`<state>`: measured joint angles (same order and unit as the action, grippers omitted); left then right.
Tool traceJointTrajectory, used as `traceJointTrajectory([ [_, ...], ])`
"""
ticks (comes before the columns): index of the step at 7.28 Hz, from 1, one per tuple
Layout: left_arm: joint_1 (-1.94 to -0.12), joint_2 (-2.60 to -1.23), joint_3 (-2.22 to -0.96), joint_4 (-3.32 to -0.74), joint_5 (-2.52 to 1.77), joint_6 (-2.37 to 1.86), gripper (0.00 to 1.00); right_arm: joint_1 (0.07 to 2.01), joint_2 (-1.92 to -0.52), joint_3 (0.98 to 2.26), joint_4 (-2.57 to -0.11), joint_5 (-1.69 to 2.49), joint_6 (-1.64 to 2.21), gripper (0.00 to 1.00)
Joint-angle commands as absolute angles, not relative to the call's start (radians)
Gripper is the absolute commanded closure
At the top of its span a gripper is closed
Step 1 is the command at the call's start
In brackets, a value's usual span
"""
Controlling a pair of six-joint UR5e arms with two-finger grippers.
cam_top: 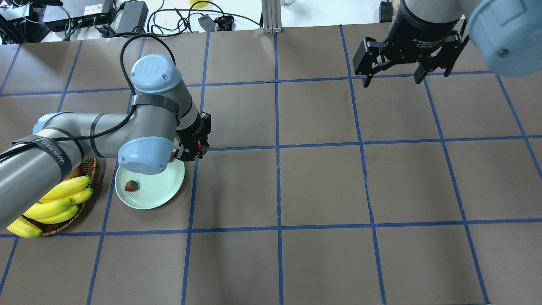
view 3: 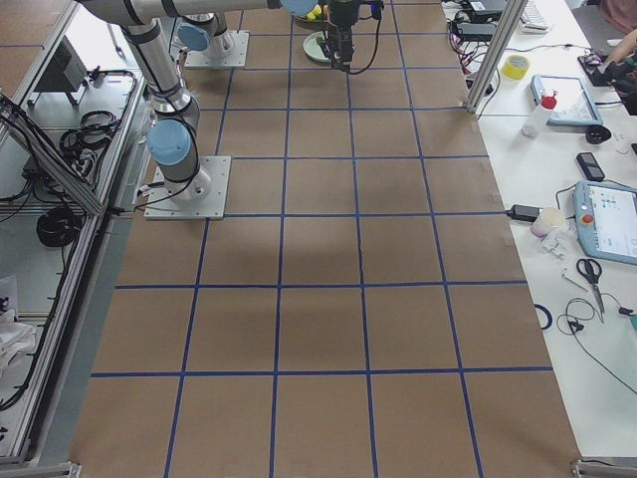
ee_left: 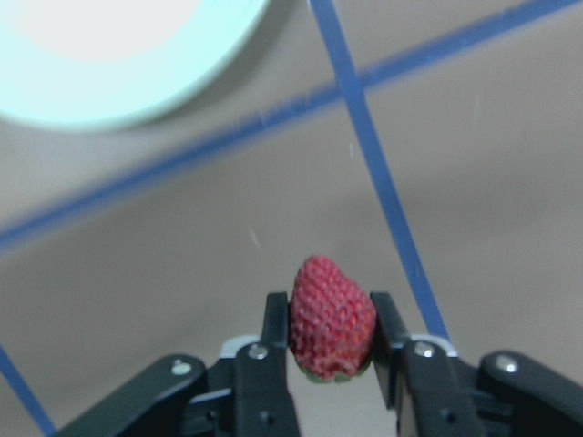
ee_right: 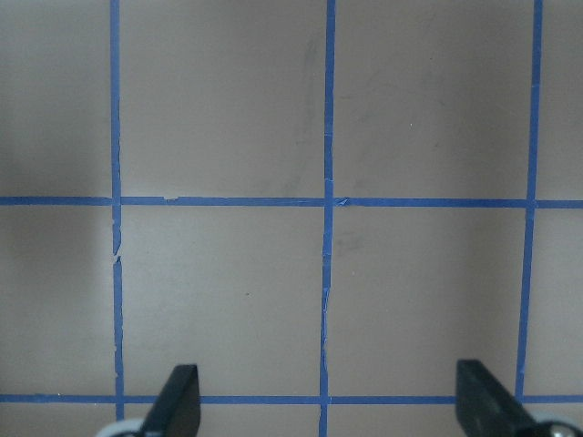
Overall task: Collect all strawberries into plate
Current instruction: 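Carry the strawberry with the left gripper over the plate and release it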
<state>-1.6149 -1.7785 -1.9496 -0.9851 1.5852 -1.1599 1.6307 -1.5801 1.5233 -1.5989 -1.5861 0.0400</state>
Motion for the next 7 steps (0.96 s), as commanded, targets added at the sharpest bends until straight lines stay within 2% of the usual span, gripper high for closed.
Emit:
traceJointTrajectory([
  [1,-1.411,-1.744,-1.954,-1.066,1.586,-0.825,1.0,1.631,-1.582,1.523,-1.601,-1.589,0.04,0.0],
  [3,-1.26,-1.756,-2.015,-1.063,1.582,-0.579,1.0,1.631,-1.58,1.522,-1.603,-1.588,0.04,0.0],
  [5,-1.232,-1.79,-2.025,-1.043,1.58,-0.514,1.0,1.631,-1.58,1.52,-1.617,-1.589,0.04,0.0],
  [6,-1.259,-1.799,-2.019,-1.043,1.571,-0.511,0.95,1.631,-1.58,1.52,-1.618,-1.589,0.04,0.0],
  [7,-1.297,-1.799,-2.007,-1.042,1.571,-0.523,0.84,1.631,-1.58,1.52,-1.618,-1.588,0.041,0.0],
])
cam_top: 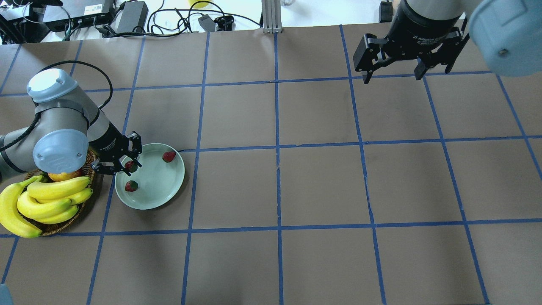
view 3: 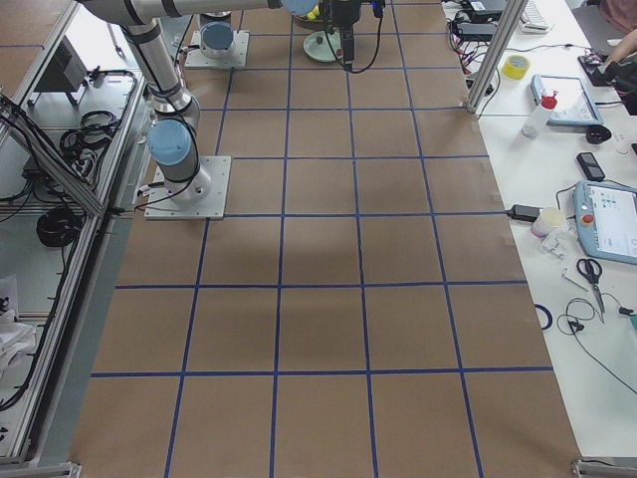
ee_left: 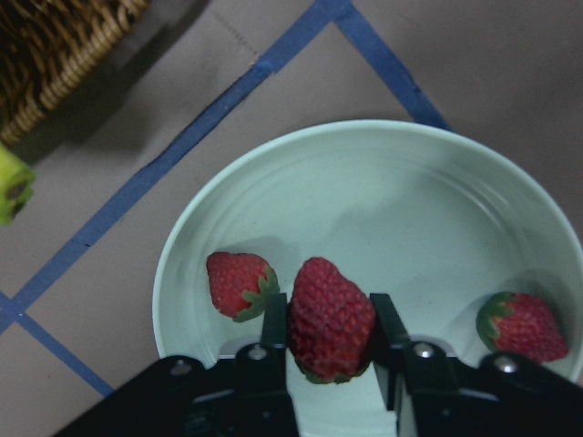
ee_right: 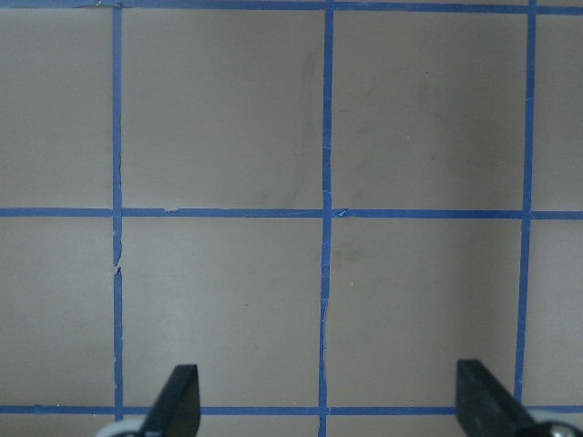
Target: Collect all strawberries into plate
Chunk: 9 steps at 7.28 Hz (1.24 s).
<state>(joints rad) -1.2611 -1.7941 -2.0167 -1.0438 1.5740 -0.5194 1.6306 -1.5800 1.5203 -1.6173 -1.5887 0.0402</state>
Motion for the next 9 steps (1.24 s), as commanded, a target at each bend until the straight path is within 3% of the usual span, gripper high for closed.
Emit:
traceJointTrajectory([
  [1,-1.319,-1.799,-2.006,-1.042,1.568,-0.535,0.62,1.631,-1.58,1.52,-1.618,-1.586,0.04,0.0],
  [2,-1.319,-1.798,-2.006,-1.045,1.568,-0.525,0.01,1.631,-1.583,1.52,-1.617,-1.589,0.04,0.0],
  [6,-1.35,-1.749,-1.941,-1.095,1.583,-0.405,0.0,1.632,-1.585,1.52,-1.617,-1.589,0.04,0.0],
  [9,-1.446,-1.663,-1.673,-1.377,1.614,-0.264,0.0,1.631,-1.585,1.52,-1.617,-1.591,0.04,0.0],
])
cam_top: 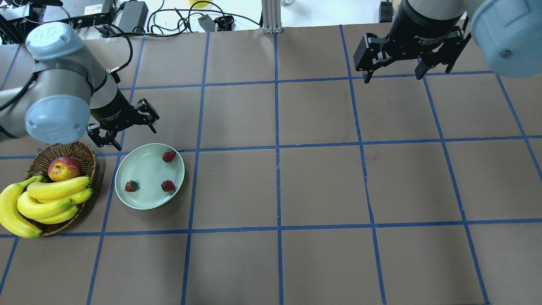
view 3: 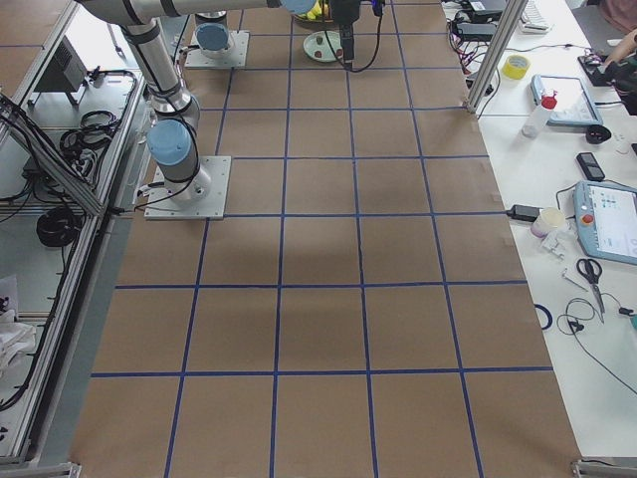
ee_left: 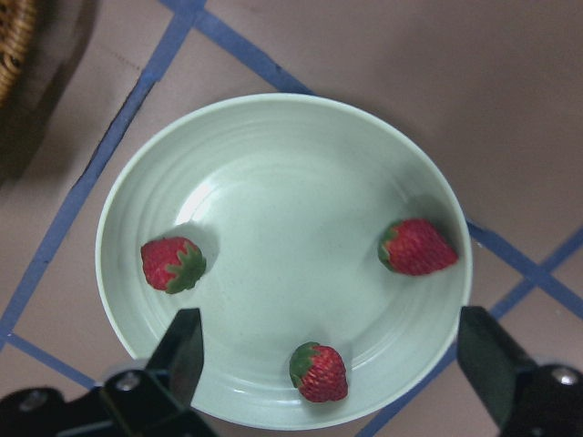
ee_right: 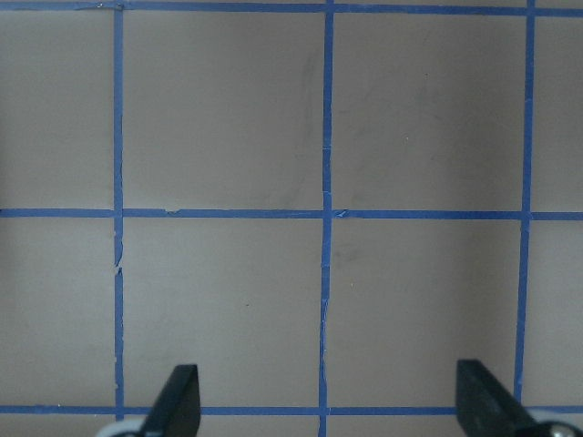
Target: Collect all strawberries into plate
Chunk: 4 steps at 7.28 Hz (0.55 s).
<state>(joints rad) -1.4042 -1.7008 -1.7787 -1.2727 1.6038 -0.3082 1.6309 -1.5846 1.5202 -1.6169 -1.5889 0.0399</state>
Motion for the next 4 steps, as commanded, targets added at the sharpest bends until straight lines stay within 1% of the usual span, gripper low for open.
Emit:
traceJointTrajectory([
  [1,-1.501,-1.632,-1.657,-1.374,1.637,-0.247,0.0,1.631,-1.586,1.52,-1.617,-1.589,0.04,0.0],
  [2,-1.552,-1.603,-1.649,-1.371,1.635,-0.217,0.0,1.631,-1.586,1.522,-1.615,-1.589,0.041,0.0],
  [4,-1.56,-1.588,-1.603,-1.367,1.618,-0.068,0.0,1.631,-1.589,1.522,-1.611,-1.589,0.041,0.0],
])
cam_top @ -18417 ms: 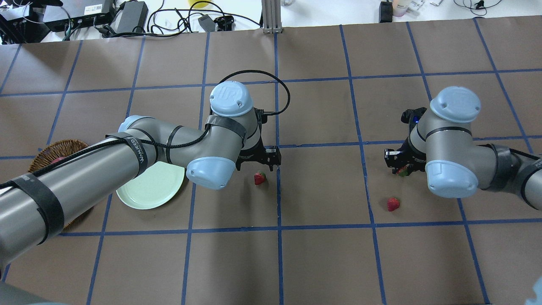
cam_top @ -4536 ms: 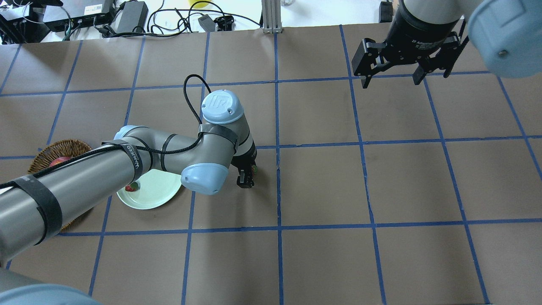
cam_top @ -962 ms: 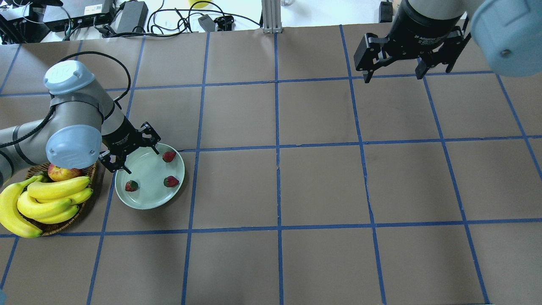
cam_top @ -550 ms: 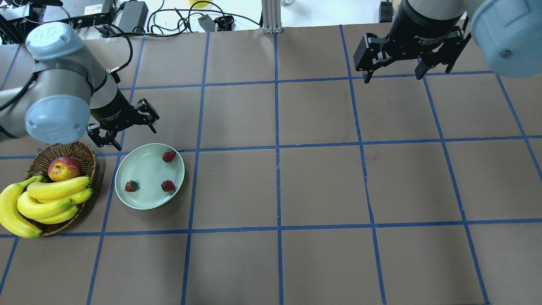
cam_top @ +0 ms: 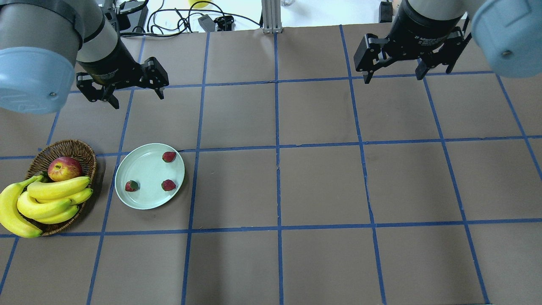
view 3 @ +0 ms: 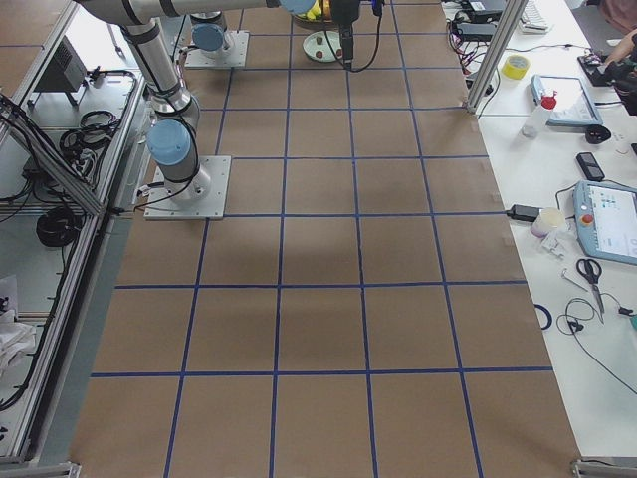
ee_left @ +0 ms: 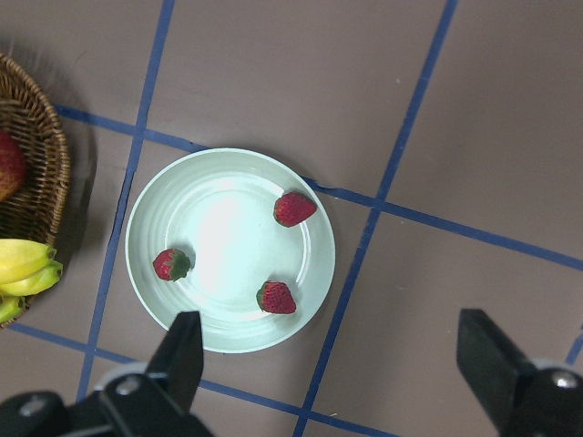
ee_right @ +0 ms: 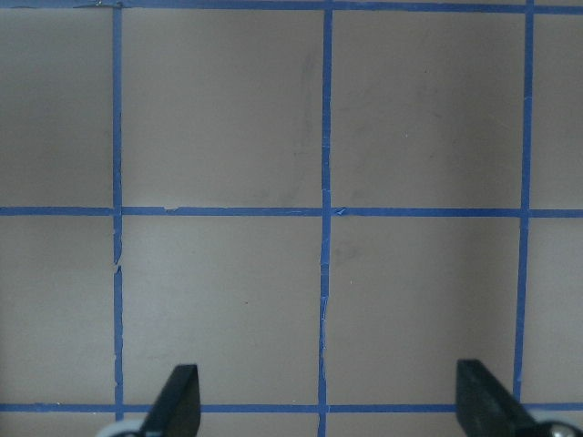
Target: Collect all strawberries into plate
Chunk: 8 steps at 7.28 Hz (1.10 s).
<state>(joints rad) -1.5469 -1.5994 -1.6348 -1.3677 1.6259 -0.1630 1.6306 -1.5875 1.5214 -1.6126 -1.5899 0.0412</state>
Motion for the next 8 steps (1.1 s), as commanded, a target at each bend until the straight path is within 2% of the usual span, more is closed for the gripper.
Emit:
traceJointTrajectory([
  [1,-1.565,-1.585,-1.591,-1.374,1.621,-0.034,0.0,1.631,-1.589,1.523,-1.611,-1.592,0.041,0.0],
  [8,-1.575,-1.536,-1.588,-1.445,1.548,-0.034,0.0,1.631,-1.589,1.528,-1.611,-1.592,0.04,0.0],
])
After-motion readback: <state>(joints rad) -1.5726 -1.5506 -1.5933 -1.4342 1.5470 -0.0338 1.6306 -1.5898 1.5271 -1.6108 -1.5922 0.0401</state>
